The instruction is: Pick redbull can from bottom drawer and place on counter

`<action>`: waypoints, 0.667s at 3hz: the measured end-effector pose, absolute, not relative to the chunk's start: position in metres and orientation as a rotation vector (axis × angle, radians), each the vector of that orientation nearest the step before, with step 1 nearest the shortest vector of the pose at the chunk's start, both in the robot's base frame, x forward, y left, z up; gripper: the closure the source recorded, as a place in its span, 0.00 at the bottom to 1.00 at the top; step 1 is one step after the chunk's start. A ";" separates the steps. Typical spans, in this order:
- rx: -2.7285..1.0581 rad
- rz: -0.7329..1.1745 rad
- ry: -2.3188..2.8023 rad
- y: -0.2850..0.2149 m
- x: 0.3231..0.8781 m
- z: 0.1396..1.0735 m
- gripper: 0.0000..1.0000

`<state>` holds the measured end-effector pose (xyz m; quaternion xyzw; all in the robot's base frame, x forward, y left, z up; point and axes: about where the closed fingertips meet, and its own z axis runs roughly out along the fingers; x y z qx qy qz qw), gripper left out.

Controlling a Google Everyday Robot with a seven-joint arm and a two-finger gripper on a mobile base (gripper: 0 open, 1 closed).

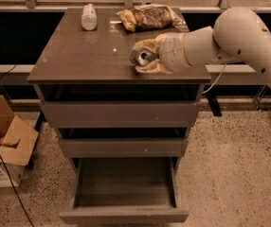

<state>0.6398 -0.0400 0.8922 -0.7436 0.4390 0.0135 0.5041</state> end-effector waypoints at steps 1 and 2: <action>-1.793 0.049 1.090 -0.033 0.662 0.887 0.79; -1.786 0.057 1.133 -0.030 0.683 0.882 0.56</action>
Offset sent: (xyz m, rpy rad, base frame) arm 0.0694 0.0076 -0.0152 -0.0083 0.0843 -0.0785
